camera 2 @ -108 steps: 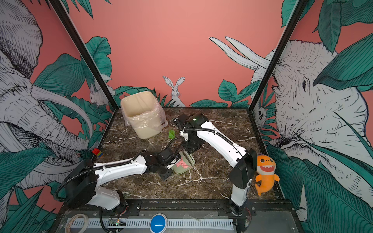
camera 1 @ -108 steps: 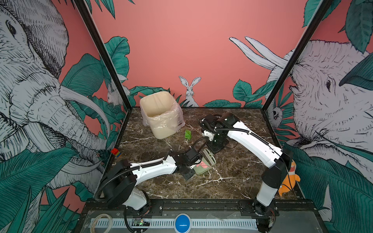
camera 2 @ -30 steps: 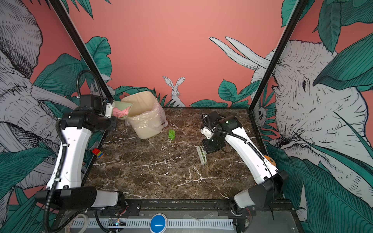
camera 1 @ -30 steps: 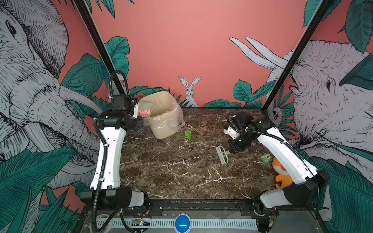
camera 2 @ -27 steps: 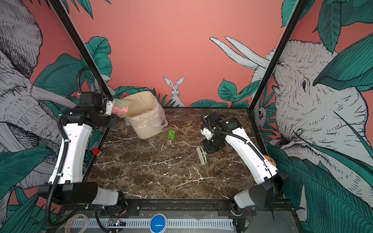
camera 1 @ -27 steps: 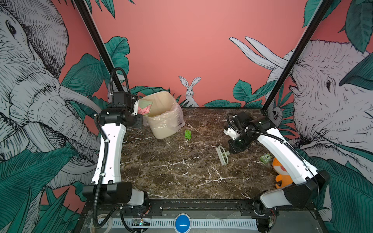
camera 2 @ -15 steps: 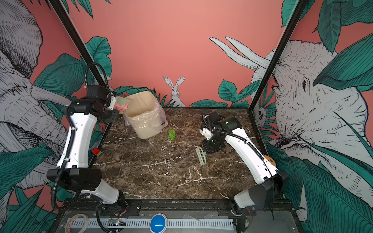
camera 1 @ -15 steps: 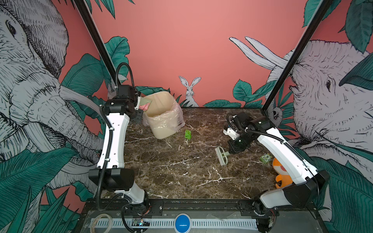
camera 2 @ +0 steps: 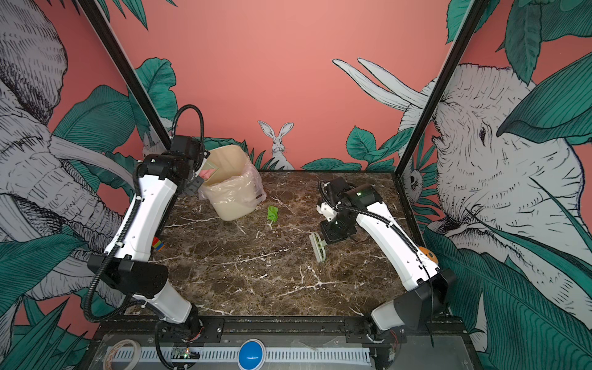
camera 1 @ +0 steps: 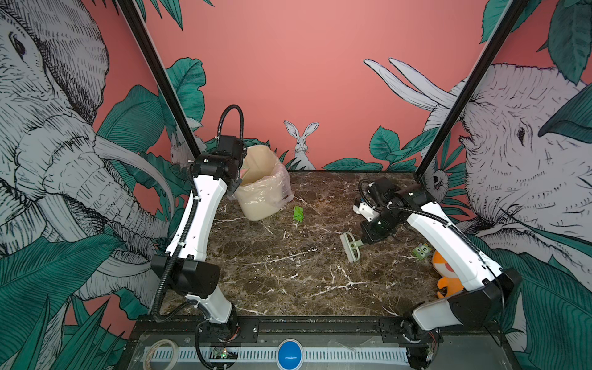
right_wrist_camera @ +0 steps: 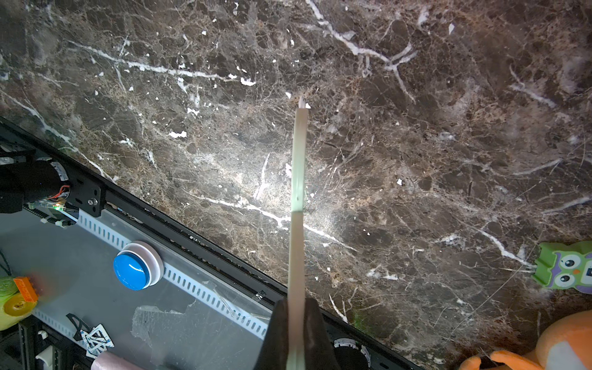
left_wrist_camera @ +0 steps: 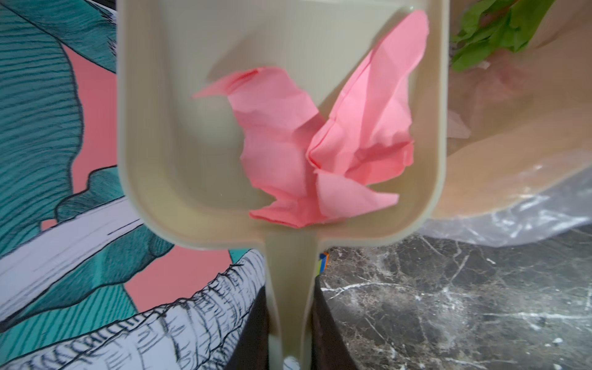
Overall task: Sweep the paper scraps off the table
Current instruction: 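Tip the dustpan into the cream bin with the left gripper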
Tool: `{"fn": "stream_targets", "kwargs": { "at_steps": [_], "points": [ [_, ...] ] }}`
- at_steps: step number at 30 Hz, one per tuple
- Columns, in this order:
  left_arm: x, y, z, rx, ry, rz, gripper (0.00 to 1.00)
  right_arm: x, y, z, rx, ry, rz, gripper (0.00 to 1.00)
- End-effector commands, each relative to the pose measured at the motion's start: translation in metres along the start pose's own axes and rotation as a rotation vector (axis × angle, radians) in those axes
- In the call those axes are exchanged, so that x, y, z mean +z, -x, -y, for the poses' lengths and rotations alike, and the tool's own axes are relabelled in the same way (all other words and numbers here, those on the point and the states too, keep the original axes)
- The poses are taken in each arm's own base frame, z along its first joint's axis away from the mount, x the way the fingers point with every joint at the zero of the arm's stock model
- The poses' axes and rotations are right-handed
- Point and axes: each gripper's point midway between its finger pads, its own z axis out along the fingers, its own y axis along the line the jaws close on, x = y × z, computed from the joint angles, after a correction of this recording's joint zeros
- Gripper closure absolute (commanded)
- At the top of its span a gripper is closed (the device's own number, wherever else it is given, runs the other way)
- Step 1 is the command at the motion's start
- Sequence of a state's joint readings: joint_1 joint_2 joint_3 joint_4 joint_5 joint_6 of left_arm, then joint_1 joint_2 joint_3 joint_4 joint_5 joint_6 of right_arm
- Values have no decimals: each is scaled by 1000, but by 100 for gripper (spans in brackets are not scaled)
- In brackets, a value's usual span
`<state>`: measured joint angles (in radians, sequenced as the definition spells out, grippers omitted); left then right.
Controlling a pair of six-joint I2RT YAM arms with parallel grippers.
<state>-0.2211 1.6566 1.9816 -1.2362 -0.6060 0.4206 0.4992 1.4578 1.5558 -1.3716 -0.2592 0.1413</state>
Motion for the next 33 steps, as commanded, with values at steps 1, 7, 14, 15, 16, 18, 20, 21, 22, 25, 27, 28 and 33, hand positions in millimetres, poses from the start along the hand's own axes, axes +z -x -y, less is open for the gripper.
{"fn": "stream_targets", "kwargs": {
  "at_steps": [1, 7, 14, 15, 16, 18, 20, 21, 22, 25, 27, 28, 33],
  "points": [
    [-8, 7, -13, 72, 124, -4, 85, 2, -3, -1, -7, 14, -12, 100],
    [-17, 33, -12, 225, 267, 22, 85, 2, -4, -2, -7, 22, -7, 100],
    [-10, 34, -9, 349, 364, -33, 85, 2, -8, -2, -3, 24, -5, 100],
    [-10, 36, -11, 365, 389, -37, 85, 3, -9, -2, -3, 26, -6, 100],
    [-10, 38, -11, 381, 406, -37, 85, 3, -9, -2, -2, 28, -8, 100],
    [-12, 41, -12, 408, 435, -33, 85, 3, -9, -3, -3, 32, -7, 100],
    [-12, 42, -10, 431, 449, -29, 84, 3, -7, -3, -7, 32, -2, 100],
    [-11, 41, -10, 445, 457, -33, 85, 3, -7, -4, -9, 34, -1, 100],
    [-11, 40, -11, 452, 464, -35, 84, 2, -6, -4, -9, 34, 0, 100],
    [-13, 39, -13, 460, 482, -34, 84, 3, -6, -4, -13, 37, -2, 100],
    [-16, 39, -15, 461, 492, -29, 84, 3, -6, -4, -13, 38, -2, 100],
    [-16, 39, -16, 461, 497, -27, 84, 3, -6, -5, -13, 40, -2, 100],
    [-21, 36, -19, 433, 502, -20, 84, 4, -8, -5, -14, 43, -3, 100]
  ]
}}
